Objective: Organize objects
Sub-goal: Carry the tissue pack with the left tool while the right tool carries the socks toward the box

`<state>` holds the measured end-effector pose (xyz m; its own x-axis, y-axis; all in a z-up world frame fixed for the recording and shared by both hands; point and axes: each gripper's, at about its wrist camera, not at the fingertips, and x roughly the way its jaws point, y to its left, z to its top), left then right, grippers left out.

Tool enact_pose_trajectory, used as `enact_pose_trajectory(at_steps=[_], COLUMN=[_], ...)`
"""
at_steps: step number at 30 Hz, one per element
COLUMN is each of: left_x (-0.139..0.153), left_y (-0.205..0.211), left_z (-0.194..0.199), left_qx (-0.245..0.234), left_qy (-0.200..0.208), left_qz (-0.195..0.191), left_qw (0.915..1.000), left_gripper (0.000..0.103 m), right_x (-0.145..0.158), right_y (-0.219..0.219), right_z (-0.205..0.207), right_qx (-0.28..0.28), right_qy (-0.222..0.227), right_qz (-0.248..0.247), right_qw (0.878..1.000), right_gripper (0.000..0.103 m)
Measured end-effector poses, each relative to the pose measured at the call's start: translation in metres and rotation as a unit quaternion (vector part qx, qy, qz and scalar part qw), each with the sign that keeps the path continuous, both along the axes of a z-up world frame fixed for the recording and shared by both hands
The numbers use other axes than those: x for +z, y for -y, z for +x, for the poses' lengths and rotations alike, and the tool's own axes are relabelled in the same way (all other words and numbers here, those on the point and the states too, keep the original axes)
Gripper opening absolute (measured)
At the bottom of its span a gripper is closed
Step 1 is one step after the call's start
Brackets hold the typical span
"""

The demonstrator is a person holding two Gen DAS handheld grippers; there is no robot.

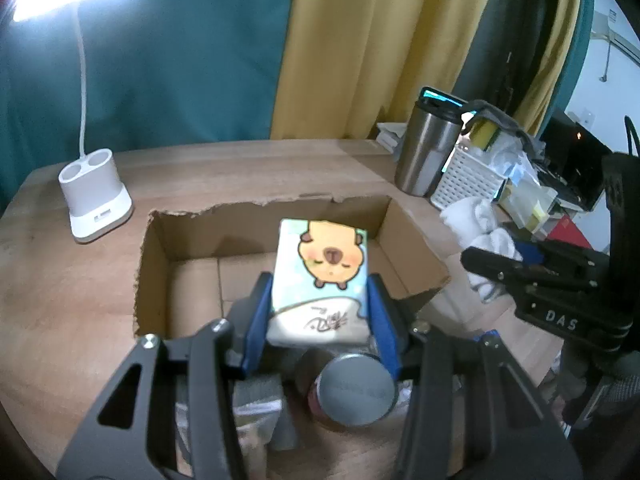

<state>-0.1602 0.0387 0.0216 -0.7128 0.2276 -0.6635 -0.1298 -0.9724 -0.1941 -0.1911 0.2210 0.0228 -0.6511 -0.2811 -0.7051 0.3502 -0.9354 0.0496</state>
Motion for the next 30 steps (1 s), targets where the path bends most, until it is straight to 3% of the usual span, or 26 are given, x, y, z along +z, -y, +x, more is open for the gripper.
enact_pose_trajectory(at_steps=[30], left_x=[-0.025], left_y=[-0.002], left_z=[-0.046], left_qx=[0.007], left_qy=[0.038], left_qz=[0.022], left_qw=[0.9990], left_gripper=[0.048], right_x=[-0.011], right_y=[0.025], right_z=[-0.057], right_qx=[0.038], right_qy=[0.021], right_qz=[-0.025], right_qw=[0.999], right_gripper=[0.043])
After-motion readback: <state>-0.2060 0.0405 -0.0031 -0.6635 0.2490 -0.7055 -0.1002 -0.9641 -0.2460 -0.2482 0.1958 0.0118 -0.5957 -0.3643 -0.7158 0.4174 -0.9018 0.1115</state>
